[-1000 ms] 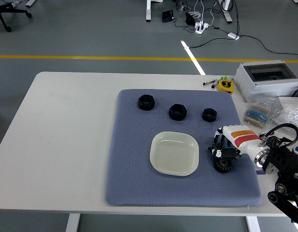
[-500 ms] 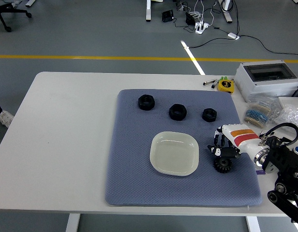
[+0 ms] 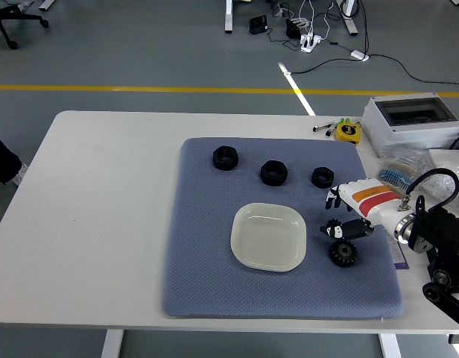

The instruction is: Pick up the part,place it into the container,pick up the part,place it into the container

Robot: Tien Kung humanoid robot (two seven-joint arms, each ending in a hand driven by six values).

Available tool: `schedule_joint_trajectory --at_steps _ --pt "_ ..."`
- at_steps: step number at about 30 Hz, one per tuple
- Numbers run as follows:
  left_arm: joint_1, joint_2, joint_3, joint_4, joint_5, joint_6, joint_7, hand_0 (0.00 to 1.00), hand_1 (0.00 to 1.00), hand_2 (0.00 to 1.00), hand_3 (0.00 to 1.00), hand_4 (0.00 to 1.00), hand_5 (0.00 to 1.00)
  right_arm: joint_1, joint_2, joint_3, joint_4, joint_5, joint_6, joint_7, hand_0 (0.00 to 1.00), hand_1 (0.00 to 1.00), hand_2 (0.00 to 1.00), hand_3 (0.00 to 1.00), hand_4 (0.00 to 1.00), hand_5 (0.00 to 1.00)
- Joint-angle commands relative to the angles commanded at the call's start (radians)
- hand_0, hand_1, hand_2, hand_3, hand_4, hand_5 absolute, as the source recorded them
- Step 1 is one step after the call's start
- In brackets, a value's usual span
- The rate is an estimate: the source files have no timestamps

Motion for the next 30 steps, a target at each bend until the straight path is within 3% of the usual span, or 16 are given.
schedule_joint_trajectory --at_steps 1,2,7,13,14,19,20,30 --pt "-0.001 0.000 0.000 0.000 0.000 0.000 0.000 0.703 0.652 0.669 0.578 0.671 0.624 0.008 -0.005 -0.010 0.001 -0.003 0.007 0.000 0.362 0.559 0.691 0.724 0.998 0.561" --pt "-0.001 0.000 0.000 0.000 0.000 0.000 0.000 0.703 0.652 0.671 0.577 0.672 0.626 0.014 -0.009 -0.016 0.002 -0.004 0.011 -0.001 0.459 0.626 0.741 0.772 0.998 0.556" --pt "-0.003 0.000 0.003 0.000 -0.005 0.001 -0.001 0.703 0.652 0.671 0.577 0.672 0.626 0.056 -0.026 -0.054 0.003 -0.004 0.027 -0.002 0.459 0.626 0.741 0.772 0.998 0.556" --pt "-0.005 0.000 0.004 0.000 -0.008 0.002 -0.001 0.703 0.652 0.669 0.578 0.671 0.623 0.090 -0.025 -0.089 -0.015 0.005 0.012 0.003 0.440 0.613 0.731 0.751 0.998 0.545" --pt "-0.005 0.000 0.004 0.000 -0.007 0.002 -0.001 0.703 0.652 0.670 0.577 0.671 0.623 0.096 -0.024 -0.097 -0.021 0.003 0.003 0.005 0.396 0.573 0.689 0.659 0.976 0.543" --pt "-0.007 0.000 0.006 -0.001 -0.010 0.002 -0.002 0.703 0.652 0.670 0.577 0.671 0.623 0.124 -0.026 -0.128 -0.042 -0.016 -0.014 0.017 0.396 0.573 0.689 0.659 0.976 0.543" --pt "-0.007 0.000 0.006 -0.001 -0.010 0.002 -0.002 0.703 0.652 0.671 0.578 0.671 0.624 0.130 -0.026 -0.136 -0.047 -0.019 -0.016 0.019 0.356 0.540 0.653 0.599 0.945 0.528" --pt "-0.009 0.000 0.006 -0.001 -0.010 0.002 -0.002 0.703 0.652 0.667 0.578 0.671 0.622 0.184 -0.027 -0.201 -0.079 -0.069 0.001 0.029 0.343 0.527 0.634 0.581 0.933 0.526"
